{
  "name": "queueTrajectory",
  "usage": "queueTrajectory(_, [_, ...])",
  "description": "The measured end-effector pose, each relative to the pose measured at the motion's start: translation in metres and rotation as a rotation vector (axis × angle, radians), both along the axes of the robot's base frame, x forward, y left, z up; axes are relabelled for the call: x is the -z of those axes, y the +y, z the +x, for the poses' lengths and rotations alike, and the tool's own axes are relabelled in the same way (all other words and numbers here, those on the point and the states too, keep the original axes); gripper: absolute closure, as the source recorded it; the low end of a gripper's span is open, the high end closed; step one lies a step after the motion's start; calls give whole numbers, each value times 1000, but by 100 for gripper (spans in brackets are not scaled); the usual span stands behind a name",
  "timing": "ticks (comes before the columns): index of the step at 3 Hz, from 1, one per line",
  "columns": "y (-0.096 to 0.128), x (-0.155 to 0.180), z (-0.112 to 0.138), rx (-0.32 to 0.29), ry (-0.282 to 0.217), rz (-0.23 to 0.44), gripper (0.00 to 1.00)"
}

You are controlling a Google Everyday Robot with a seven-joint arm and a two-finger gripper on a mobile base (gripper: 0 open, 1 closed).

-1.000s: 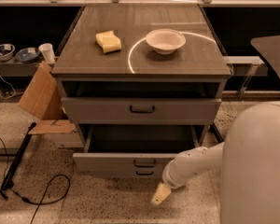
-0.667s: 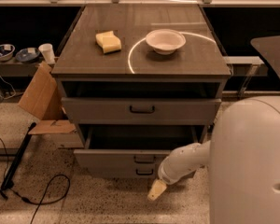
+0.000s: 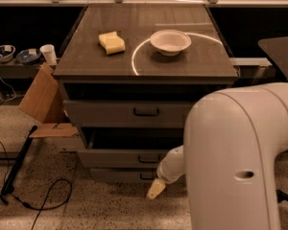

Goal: Close middle drawer

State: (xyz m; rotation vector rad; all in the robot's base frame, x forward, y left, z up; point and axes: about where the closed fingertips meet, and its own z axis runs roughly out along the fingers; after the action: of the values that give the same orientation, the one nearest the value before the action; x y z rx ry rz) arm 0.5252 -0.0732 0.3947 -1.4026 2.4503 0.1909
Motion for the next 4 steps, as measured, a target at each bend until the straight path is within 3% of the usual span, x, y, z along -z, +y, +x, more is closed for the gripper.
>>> queueTrajectory(4, [-19,5,43,110,-62,-133,0])
